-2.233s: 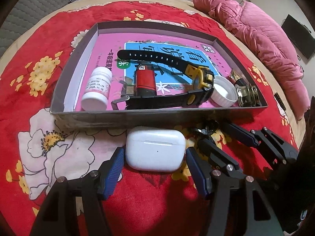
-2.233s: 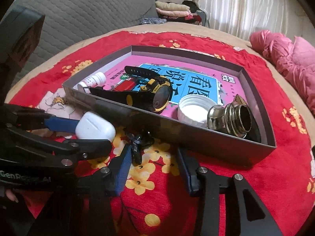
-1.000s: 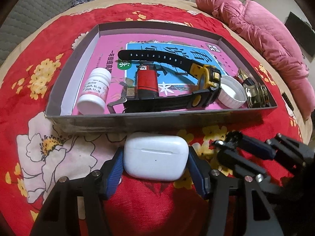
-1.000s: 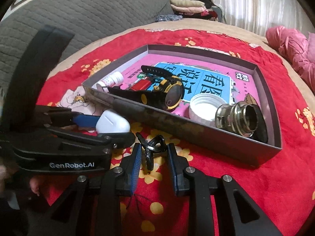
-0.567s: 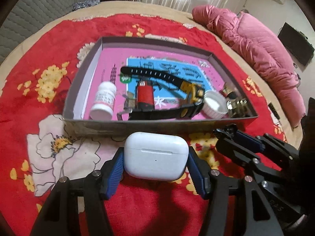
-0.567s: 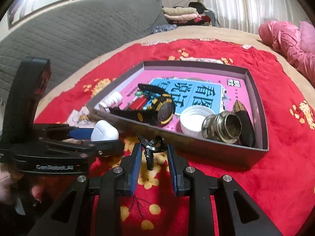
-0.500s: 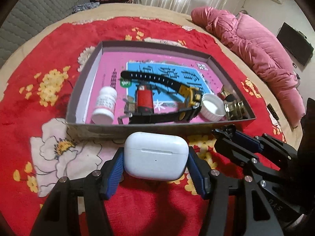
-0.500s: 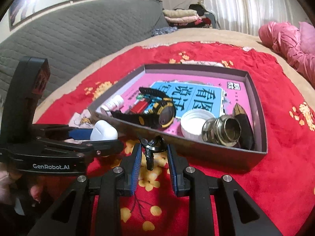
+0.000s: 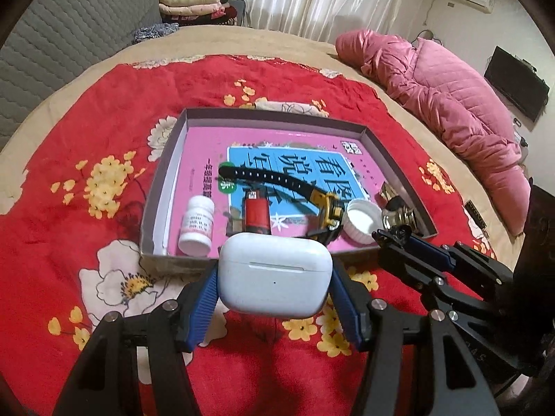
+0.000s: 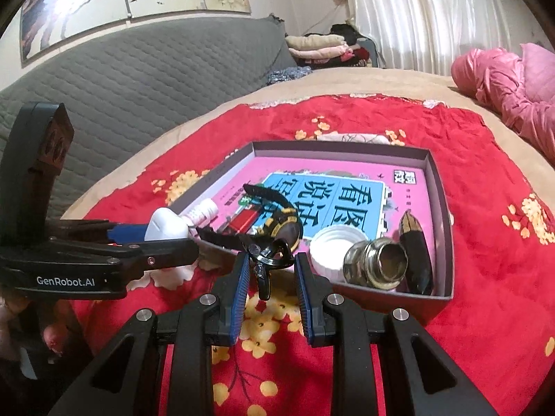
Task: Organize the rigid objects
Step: 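Carry earbud case into box with left tool and lower onto tape strap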
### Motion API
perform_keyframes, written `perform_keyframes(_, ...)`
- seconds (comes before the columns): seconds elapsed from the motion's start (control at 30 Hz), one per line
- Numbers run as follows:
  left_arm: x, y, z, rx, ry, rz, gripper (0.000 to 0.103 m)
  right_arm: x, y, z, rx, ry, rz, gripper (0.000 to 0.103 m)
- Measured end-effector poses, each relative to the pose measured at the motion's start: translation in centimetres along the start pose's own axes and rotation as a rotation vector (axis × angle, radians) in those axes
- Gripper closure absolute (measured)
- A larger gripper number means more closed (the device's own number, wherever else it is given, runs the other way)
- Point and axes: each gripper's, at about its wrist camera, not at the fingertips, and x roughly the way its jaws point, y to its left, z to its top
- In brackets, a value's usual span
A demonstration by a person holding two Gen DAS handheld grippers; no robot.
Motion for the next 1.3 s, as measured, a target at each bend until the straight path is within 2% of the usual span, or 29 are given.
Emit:
perform_keyframes(0.73, -0.4, 1.5, 3.4, -0.035, -0.07, 0.027, 0.042, -0.7, -0.9, 1.8, -0.021, -0.083, -0.024, 0.076)
perform_keyframes(1.03, 1.0, 1.6, 4.4, -0.033, -0.058, 0.029, 0.042, -1.4, -1.8, 2.5, -0.013, -0.125, -0.048, 0.076)
perform_keyframes(1.3, 2.9, 1.1, 4.7, -0.015, -0.034, 0.03, 0.042, -1.0, -1.6, 2.8, -0.043, -0.117, -0.071, 0.076)
